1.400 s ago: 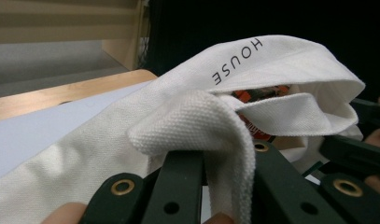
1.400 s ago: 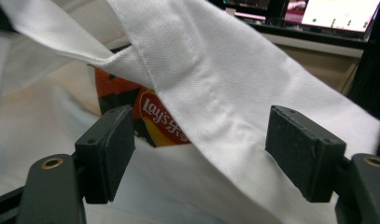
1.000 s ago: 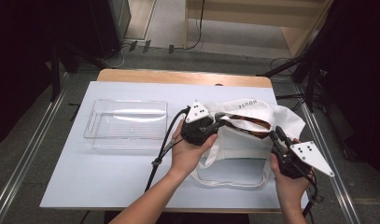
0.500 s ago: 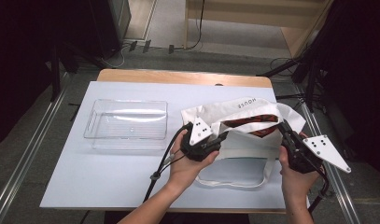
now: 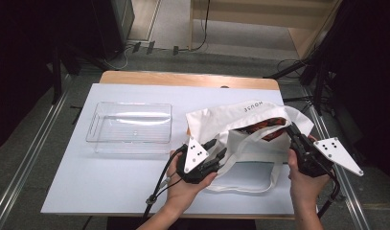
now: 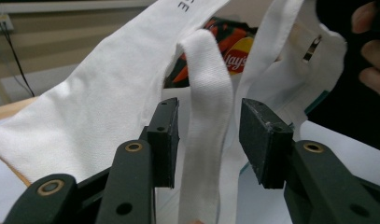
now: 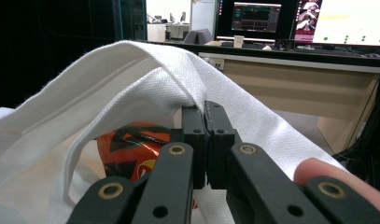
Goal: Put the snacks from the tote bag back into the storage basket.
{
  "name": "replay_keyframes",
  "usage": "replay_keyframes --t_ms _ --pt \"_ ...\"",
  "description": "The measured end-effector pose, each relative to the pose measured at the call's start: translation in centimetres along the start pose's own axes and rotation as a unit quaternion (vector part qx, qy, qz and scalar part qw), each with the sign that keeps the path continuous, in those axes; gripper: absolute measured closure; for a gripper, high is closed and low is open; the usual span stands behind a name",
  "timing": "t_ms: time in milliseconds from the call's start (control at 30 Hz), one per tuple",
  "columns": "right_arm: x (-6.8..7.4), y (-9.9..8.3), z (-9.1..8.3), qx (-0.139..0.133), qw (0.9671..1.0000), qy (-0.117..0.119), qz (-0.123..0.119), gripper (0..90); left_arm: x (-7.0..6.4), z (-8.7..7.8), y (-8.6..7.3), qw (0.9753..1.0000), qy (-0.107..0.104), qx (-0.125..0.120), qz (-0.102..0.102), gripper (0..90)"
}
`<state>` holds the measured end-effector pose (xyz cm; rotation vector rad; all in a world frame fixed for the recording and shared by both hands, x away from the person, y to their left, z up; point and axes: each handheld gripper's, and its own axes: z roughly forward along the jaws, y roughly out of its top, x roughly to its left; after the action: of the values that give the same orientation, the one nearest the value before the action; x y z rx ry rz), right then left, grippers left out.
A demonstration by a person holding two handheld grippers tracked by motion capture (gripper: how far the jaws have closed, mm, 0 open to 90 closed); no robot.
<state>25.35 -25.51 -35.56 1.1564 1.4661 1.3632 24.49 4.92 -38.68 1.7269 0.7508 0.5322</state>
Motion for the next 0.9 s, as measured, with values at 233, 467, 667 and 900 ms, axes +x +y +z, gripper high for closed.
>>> replay_keyframes --t_ms 233,467,667,900 --pt "-0.3 0.1 0.0 0.0 1.0 0.003 0.003 90.0 0.4 -0.3 -0.2 0.999 0.044 0.0 0.002 43.5" --pt "-0.3 0.4 -0.1 -0.003 1.0 0.002 0.004 90.0 1.4 2.0 1.0 0.9985 0.048 0.025 0.012 42.3" --pt "-0.8 0.6 -0.2 -0.007 1.0 0.0 0.003 90.0 2.6 3.2 2.8 0.999 0.018 0.035 0.021 83.0" --pt "-1.2 0.7 -0.3 -0.009 0.9999 -0.004 0.007 90.0 4.6 5.0 4.8 0.9994 0.007 0.024 -0.022 87.3"
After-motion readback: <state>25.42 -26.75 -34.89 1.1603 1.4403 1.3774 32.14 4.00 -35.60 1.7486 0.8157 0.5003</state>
